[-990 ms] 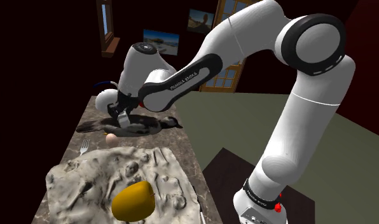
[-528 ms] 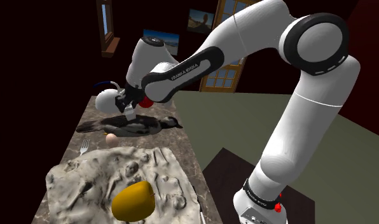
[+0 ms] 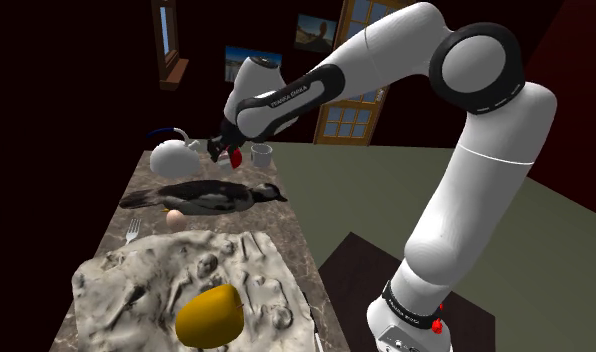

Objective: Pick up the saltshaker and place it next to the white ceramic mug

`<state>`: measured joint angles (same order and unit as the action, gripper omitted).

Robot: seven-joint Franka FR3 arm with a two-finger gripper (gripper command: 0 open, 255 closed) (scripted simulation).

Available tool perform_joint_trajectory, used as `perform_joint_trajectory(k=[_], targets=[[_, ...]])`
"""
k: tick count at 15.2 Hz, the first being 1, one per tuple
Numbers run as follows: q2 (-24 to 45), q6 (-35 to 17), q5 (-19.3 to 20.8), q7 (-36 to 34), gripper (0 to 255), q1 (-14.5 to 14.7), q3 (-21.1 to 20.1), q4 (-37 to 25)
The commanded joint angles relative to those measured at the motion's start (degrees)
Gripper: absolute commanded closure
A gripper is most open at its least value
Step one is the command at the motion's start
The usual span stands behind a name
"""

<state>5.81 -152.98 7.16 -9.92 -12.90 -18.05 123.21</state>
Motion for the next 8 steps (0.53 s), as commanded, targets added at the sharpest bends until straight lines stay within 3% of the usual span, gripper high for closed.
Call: perform_joint_trajectory(k=[1, 8], targets=[[0.8, 0.1, -1.8, 3.9, 255, -1.6, 0.7, -1.1], [5.5, 2.0, -6.9, 16.1, 255, -7.4, 2.6, -7.5]])
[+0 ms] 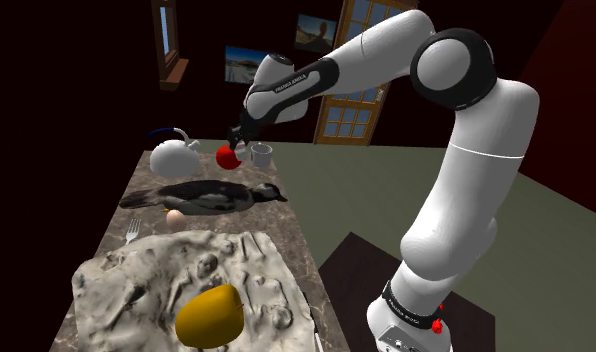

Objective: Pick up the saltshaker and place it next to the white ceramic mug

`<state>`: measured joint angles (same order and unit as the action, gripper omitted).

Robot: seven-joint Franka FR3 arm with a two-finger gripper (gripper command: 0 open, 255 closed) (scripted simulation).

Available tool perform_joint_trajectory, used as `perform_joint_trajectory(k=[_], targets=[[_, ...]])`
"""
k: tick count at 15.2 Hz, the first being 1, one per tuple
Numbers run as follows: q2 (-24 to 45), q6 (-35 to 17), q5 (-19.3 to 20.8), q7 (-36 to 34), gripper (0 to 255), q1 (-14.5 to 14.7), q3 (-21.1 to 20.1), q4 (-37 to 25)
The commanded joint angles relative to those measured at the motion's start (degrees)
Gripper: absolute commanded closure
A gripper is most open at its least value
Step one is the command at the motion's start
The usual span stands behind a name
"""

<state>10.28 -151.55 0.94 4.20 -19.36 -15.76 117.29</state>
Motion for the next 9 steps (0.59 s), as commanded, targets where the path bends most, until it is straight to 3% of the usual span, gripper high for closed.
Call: perform_joint_trajectory(k=[1, 9], targets=[[1.9, 1.0, -1.3, 3.5, 255, -1.7, 0.5, -2.8], [10.4, 5.1, -4.3, 13.9, 255, -7.8, 1.9, -14.5]])
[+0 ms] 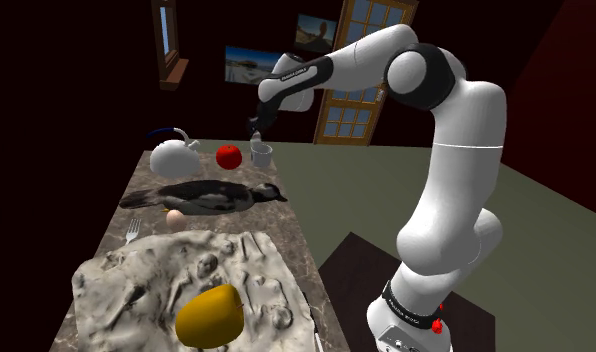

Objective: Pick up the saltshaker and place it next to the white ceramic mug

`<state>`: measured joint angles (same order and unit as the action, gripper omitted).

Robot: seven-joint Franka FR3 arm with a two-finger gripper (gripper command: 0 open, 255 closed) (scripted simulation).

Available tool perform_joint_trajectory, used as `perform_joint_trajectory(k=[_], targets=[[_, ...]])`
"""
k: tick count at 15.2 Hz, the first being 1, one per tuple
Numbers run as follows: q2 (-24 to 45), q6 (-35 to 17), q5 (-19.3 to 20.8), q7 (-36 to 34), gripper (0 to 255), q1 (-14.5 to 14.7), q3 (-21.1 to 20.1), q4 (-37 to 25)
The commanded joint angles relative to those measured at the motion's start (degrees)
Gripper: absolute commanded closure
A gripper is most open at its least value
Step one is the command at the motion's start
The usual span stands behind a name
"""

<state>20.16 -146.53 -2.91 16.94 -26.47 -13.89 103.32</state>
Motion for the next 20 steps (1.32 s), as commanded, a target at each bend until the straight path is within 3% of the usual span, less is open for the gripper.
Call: perform_joint_trajectory(k=[1, 20], targets=[[0.9, -0.6, -0.4, 1.2, 255, -0.7, 0.0, -0.2], [9.2, -12.1, 0.7, 1.8, 255, 0.2, 0.9, 3.1]])
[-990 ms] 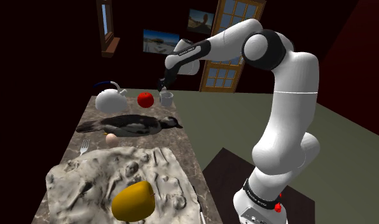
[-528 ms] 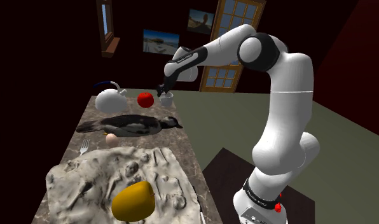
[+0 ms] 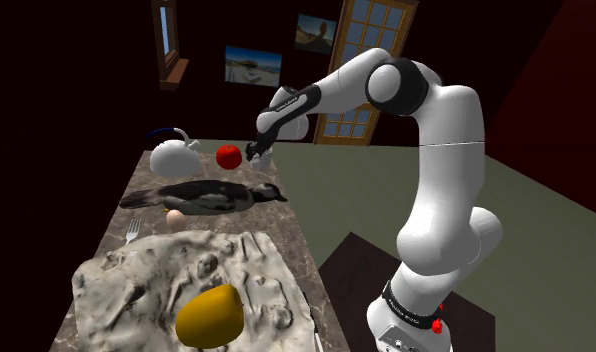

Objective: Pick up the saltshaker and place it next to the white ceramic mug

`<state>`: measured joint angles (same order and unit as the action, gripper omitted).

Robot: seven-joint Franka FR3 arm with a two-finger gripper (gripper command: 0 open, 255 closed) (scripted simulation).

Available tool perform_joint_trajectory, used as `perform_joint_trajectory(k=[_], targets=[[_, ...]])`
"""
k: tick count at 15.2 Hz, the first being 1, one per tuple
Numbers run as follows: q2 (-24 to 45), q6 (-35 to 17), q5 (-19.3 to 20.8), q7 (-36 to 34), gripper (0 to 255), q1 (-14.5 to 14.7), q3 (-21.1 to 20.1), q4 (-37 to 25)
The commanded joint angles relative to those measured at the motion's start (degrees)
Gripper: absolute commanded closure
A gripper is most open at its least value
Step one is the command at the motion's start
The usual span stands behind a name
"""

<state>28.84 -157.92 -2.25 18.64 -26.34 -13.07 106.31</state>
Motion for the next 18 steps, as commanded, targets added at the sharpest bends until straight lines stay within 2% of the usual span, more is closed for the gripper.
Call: perform_joint_trajectory(k=[1, 9, 17, 18], targets=[[1.1, -1.3, 0.1, 0.1, 255, 0.1, 0.1, 0.2], [5.5, -5.6, 0.6, 0.3, 255, 0.6, 0.7, 0.1], [5.6, -5.6, 0.6, 0.3, 255, 0.6, 0.7, 0.1], [5.6, -5.7, 0.6, 0.3, 0, 0.6, 0.7, 0.1]])
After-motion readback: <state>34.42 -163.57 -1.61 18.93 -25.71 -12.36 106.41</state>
